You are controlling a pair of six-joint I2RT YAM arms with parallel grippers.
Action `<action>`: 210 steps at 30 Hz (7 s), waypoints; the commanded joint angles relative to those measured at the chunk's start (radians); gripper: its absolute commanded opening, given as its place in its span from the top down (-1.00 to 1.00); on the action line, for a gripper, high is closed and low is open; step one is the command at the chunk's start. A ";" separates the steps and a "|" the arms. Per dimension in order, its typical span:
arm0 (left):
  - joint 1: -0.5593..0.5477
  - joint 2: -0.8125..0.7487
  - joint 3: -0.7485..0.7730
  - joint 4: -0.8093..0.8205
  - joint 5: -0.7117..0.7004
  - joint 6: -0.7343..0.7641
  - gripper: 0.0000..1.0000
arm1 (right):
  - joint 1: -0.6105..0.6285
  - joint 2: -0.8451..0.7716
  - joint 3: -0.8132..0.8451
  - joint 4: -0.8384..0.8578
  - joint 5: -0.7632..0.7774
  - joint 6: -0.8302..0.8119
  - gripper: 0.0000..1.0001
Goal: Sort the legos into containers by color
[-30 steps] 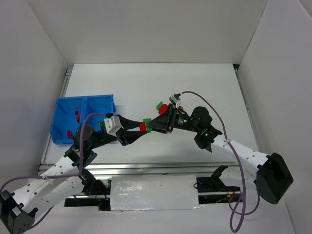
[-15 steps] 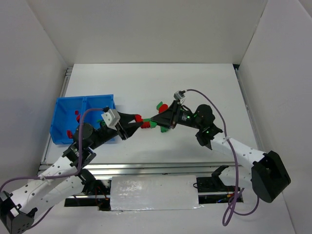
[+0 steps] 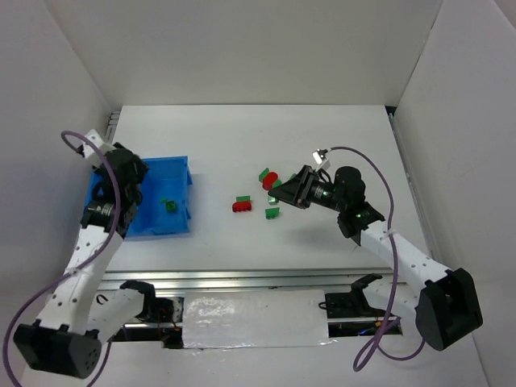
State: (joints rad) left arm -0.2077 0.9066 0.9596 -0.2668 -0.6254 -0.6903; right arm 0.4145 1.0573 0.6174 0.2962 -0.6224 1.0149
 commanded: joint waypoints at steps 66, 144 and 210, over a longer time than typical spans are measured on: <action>0.389 -0.311 -0.111 -0.201 0.567 0.238 -0.99 | 0.403 0.471 0.565 -0.683 1.055 -0.536 -0.99; 0.358 -0.410 -0.091 -0.282 0.293 0.193 -0.99 | 0.592 1.158 1.541 -0.655 0.621 -0.644 -0.99; 0.283 -0.135 -0.172 0.024 1.343 0.016 -0.99 | 0.576 0.370 0.323 -0.341 0.599 -0.878 0.68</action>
State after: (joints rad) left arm 0.0917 0.7078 0.8204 -0.4026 0.3435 -0.5331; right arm 0.9844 1.5455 0.9314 -0.1196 0.0555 0.2478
